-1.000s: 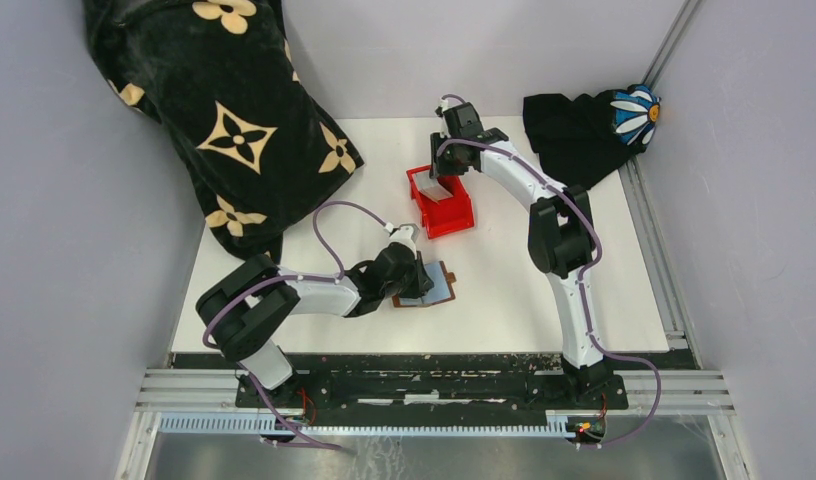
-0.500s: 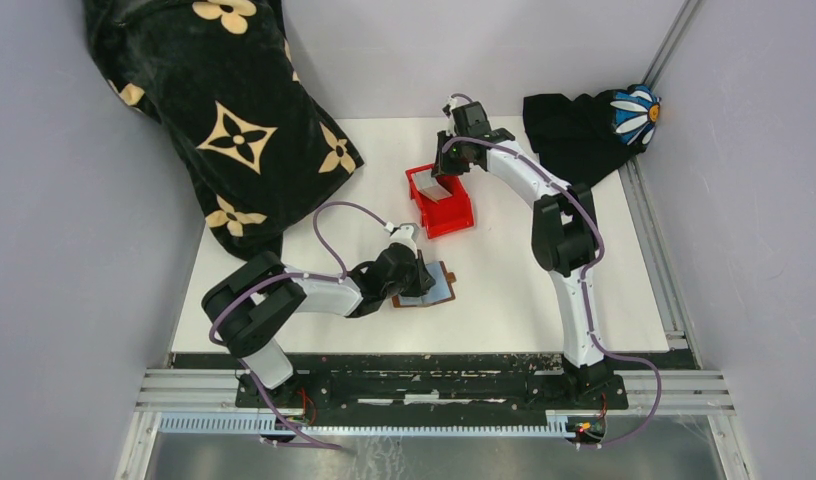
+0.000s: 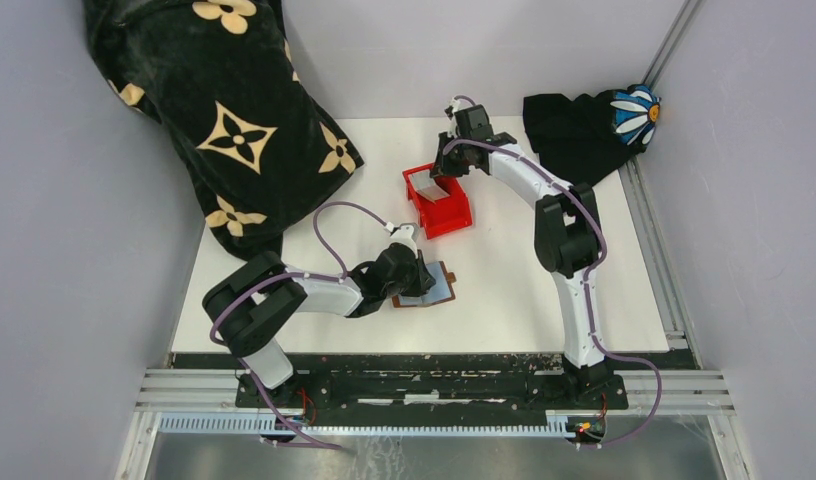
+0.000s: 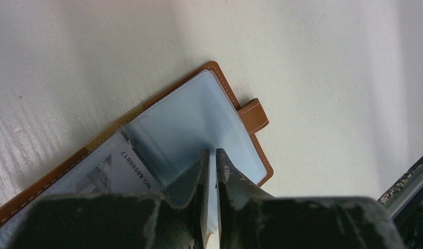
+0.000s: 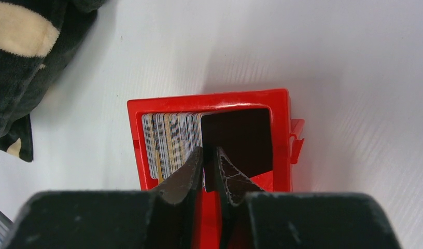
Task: Put the credit cards into the card holder
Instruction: Pick up the credit card from the storage box.
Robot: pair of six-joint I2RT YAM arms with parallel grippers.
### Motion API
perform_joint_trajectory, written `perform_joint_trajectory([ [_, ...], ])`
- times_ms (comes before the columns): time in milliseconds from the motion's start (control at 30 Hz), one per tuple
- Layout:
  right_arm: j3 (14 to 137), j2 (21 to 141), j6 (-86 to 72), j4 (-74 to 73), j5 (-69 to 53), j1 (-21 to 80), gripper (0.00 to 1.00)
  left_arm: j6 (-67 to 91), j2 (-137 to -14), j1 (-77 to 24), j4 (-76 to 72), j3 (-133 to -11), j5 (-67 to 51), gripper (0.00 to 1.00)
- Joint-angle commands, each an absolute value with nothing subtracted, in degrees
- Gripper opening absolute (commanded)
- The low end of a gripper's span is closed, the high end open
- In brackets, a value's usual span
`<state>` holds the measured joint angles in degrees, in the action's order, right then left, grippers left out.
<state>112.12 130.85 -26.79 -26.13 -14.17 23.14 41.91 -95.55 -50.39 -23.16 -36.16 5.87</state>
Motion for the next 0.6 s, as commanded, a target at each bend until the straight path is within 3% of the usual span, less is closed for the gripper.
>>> perform_joint_trajectory([
  [0, 110.79, 126.47, -27.26, -26.04, -14.8, 23.54, 0.15, 40.77, -97.33, -50.71, -20.74, -36.29, 7.22, 0.16],
  [567, 110.59, 124.69, -27.6, -25.66, -14.66, 23.52, 0.14, 40.3, -97.13, -50.71, -20.7, -36.78, 6.94, 0.16],
])
